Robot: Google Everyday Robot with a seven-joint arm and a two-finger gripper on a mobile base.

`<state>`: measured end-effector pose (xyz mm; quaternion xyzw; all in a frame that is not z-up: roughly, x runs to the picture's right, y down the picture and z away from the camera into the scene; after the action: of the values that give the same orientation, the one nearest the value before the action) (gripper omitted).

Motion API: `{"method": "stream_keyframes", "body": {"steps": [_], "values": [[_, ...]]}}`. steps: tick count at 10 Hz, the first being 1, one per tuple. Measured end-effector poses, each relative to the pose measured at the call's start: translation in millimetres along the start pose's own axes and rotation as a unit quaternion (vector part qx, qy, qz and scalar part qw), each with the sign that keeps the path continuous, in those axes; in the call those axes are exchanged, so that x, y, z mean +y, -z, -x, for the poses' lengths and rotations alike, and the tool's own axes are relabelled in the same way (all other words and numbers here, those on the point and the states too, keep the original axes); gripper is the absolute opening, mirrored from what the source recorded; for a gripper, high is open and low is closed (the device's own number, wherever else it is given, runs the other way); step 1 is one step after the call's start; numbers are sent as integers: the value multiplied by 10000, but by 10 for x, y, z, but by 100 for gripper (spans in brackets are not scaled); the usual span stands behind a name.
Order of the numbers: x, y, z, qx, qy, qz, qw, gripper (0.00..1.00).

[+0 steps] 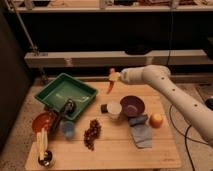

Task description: Place pepper in paper cup

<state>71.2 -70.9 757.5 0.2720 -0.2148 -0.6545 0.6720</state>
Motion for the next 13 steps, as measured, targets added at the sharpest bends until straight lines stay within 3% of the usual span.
{"method": "stream_keyframes", "body": {"steps": [2, 5, 8, 13], "values": [[-130, 288, 78, -10, 585, -12, 9983, 0], [-281, 380, 511, -159, 1004, 79, 9948, 0], [-229, 221, 926, -59, 902, 105, 9959, 0], [-216, 186, 1010, -6, 857, 120, 9962, 0]]}}
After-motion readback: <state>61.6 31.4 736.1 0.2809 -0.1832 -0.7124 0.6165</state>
